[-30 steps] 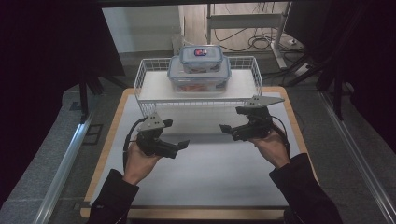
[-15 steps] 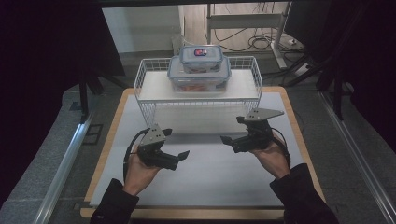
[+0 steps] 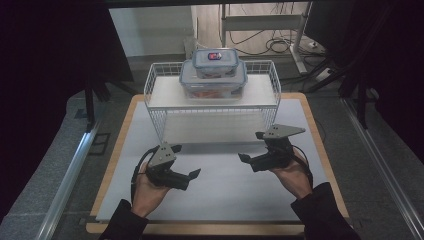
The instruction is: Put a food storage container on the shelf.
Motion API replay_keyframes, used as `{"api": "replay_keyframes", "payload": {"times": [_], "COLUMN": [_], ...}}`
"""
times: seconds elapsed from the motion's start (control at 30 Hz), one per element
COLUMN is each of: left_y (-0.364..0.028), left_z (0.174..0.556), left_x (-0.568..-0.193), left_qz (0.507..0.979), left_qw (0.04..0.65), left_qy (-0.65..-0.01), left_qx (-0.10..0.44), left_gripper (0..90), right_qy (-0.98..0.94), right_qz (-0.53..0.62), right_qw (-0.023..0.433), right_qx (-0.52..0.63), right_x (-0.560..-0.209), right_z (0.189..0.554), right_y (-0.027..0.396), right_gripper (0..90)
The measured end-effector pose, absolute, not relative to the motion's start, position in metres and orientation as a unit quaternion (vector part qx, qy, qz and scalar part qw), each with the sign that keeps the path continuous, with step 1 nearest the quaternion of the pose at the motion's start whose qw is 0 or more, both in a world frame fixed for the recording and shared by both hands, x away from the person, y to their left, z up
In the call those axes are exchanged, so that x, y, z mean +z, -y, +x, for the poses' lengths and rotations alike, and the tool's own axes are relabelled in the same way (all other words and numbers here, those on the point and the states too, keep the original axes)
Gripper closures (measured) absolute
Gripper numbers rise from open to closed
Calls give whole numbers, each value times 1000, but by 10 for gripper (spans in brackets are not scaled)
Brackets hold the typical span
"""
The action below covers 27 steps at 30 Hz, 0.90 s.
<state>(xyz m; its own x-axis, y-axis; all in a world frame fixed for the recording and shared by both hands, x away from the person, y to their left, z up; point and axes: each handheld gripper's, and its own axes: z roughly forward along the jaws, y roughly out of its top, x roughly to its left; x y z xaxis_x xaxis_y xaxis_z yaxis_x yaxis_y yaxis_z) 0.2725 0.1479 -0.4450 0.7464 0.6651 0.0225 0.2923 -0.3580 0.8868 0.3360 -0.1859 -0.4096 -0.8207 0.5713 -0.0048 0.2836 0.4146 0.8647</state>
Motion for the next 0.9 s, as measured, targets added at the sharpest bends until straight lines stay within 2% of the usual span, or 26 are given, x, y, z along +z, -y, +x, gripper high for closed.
{"api": "replay_keyframes", "payload": {"times": [0.9], "left_y": [-169], "left_z": [243], "left_x": [-476], "left_qz": [787], "left_qw": [486], "left_qy": [-332], "left_qx": [186], "left_gripper": [27], "right_qy": [-824], "right_qz": [278], "right_qw": [146], "right_qx": [472], "right_x": [-436], "right_z": [311], "right_y": [206], "right_gripper": [37]}}
